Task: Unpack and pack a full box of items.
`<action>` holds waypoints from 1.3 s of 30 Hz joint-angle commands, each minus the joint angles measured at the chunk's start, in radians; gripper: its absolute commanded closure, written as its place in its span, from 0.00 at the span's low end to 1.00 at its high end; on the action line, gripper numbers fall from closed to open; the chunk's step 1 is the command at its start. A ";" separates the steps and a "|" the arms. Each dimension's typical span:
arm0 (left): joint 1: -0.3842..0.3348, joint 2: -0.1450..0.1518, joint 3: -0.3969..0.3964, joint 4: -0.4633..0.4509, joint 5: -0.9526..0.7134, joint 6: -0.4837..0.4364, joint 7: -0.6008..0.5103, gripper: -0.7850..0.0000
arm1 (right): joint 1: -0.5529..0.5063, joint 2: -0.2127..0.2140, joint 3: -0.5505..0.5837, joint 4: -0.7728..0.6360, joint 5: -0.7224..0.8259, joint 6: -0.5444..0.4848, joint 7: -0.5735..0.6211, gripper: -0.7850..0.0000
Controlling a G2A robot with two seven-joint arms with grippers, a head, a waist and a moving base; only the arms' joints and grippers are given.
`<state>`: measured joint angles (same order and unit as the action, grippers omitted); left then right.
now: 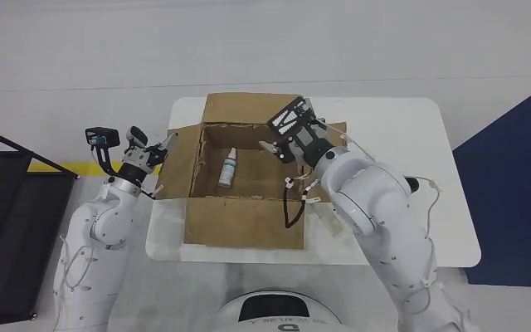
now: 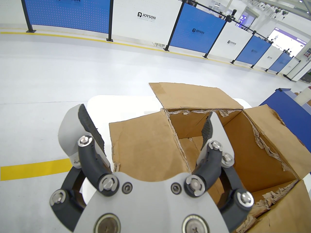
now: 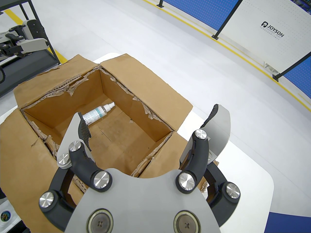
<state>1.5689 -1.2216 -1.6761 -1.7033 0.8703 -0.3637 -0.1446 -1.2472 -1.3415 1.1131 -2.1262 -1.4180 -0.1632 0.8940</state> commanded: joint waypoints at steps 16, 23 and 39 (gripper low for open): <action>0.000 0.000 0.000 0.000 0.000 0.000 0.000 0.00 | 0.347 -0.070 -0.289 0.560 0.128 -0.133 0.005 0.00; 0.000 0.000 0.000 0.000 0.000 0.000 0.000 0.00 | 0.448 -0.146 -0.491 0.789 0.021 0.008 -0.067 0.00; 0.000 0.000 0.000 0.000 0.000 0.000 0.000 0.00 | 0.581 -0.331 -0.689 1.169 0.023 0.112 -0.193 0.00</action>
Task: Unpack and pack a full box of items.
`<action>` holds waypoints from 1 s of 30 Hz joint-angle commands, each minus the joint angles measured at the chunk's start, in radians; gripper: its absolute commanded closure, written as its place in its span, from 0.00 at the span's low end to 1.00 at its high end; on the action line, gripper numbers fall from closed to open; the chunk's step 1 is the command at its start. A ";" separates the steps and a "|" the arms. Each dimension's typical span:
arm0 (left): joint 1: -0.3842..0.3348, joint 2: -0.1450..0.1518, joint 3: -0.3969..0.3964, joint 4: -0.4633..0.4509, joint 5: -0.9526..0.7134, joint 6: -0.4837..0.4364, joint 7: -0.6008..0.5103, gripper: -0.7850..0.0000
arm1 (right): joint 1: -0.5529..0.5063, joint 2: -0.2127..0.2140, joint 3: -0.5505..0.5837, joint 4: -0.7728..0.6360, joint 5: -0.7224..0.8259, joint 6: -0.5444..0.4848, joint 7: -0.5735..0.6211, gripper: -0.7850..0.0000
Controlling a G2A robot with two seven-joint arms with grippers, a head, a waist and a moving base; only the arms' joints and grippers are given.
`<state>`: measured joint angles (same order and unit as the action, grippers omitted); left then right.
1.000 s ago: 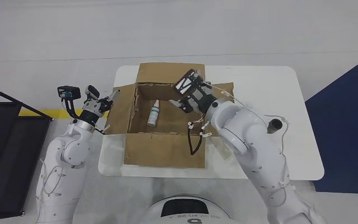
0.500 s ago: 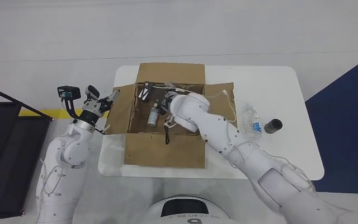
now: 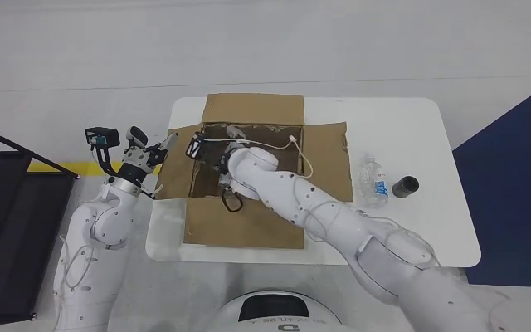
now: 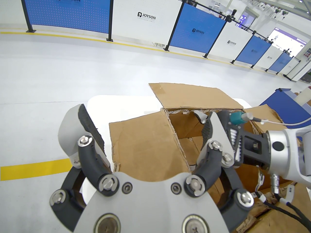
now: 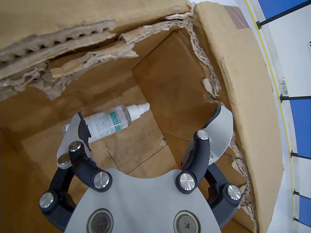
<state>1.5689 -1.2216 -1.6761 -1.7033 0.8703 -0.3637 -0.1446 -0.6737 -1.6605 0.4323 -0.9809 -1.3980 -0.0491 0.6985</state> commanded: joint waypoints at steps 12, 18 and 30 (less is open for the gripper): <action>0.000 0.000 0.000 0.000 0.000 0.000 0.000 0.00 | 0.068 -0.122 -0.048 0.244 0.028 -0.035 -0.002 0.00; 0.000 0.000 0.000 0.000 0.000 0.000 0.000 0.00 | 0.085 -0.154 -0.046 0.318 0.036 -0.073 0.021 0.00; 0.000 0.000 0.000 0.000 0.000 0.000 0.000 0.00 | 0.112 -0.130 0.050 0.323 0.084 -0.154 0.165 0.00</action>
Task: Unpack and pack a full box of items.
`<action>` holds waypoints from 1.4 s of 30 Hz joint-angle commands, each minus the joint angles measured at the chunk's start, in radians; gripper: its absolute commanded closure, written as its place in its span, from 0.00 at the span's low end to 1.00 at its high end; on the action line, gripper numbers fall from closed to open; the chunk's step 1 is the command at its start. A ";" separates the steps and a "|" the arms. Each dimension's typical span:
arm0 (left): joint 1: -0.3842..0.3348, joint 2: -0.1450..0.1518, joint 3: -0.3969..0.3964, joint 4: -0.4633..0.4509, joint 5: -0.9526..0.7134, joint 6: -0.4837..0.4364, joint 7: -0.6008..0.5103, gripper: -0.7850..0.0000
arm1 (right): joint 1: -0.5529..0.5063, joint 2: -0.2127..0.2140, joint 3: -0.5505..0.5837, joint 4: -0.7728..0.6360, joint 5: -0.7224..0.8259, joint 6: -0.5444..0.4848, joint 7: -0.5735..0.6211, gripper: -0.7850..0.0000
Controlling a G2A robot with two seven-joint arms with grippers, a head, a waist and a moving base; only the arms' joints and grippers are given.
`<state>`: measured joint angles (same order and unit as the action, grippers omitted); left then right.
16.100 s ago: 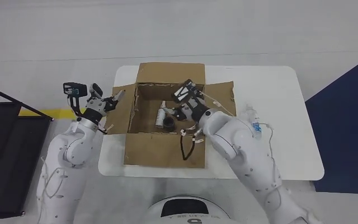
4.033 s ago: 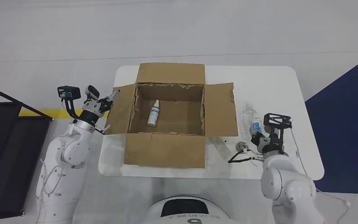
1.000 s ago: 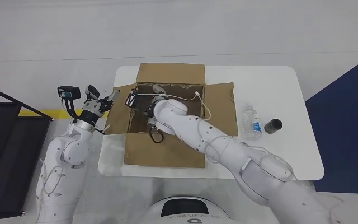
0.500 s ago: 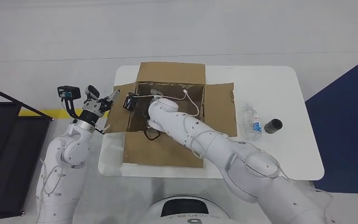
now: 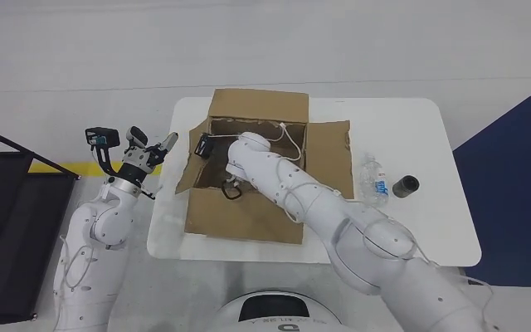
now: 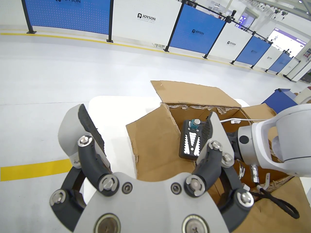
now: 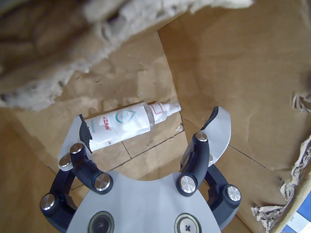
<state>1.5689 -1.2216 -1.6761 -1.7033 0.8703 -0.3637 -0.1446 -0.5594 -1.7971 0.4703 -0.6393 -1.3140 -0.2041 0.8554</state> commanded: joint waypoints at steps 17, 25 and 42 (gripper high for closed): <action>0.000 0.000 0.000 0.000 0.000 0.000 0.000 0.00 | -0.501 0.266 0.427 -0.992 -0.312 -0.023 0.152 0.00; 0.000 0.000 0.000 0.000 0.000 0.000 0.000 0.00 | -0.558 0.281 0.481 -1.076 -0.314 -0.029 0.136 0.00; 0.000 0.000 0.000 0.000 0.000 0.000 0.000 0.00 | -0.496 0.266 0.589 -0.991 -0.103 0.175 0.495 0.00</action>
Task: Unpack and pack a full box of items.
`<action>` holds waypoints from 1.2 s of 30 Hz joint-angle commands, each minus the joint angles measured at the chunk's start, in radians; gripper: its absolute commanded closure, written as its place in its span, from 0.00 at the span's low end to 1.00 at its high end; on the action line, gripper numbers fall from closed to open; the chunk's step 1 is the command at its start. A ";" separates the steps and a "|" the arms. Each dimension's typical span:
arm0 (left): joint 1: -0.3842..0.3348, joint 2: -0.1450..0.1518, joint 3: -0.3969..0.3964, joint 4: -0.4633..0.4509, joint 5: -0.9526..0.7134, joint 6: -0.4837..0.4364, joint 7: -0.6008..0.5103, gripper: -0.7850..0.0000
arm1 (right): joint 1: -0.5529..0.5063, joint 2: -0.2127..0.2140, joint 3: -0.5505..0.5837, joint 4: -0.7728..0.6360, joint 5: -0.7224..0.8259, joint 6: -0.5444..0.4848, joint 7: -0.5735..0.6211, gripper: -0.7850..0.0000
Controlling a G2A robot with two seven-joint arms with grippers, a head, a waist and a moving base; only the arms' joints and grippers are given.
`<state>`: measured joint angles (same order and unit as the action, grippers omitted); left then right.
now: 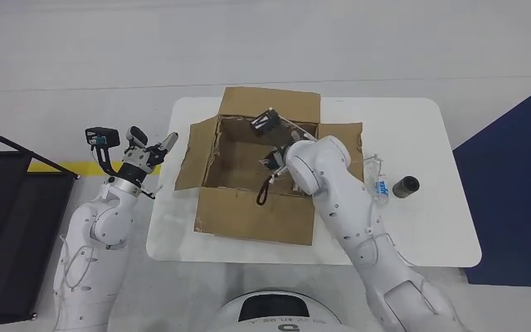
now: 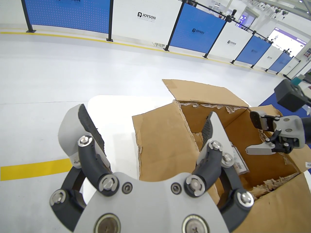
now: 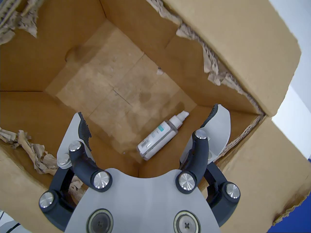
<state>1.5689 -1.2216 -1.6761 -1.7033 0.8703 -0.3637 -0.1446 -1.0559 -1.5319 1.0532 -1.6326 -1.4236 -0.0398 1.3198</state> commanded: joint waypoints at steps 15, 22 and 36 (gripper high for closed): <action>0.000 0.000 0.000 0.000 0.000 0.000 0.000 0.00 | 0.102 -0.039 -0.085 0.265 -0.026 0.280 0.133 0.24; 0.000 0.000 0.000 0.000 0.000 0.000 0.000 0.00 | 0.093 -0.050 -0.085 0.284 -0.055 0.397 0.138 0.42; 0.000 0.000 0.000 0.000 0.000 0.000 0.000 0.00 | 0.079 -0.061 -0.091 0.280 -0.063 0.370 0.033 0.27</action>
<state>1.5689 -1.2216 -1.6761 -1.7033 0.8703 -0.3637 -0.1446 -0.9699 -1.5953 0.9537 -1.3399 -1.4683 0.3085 1.3581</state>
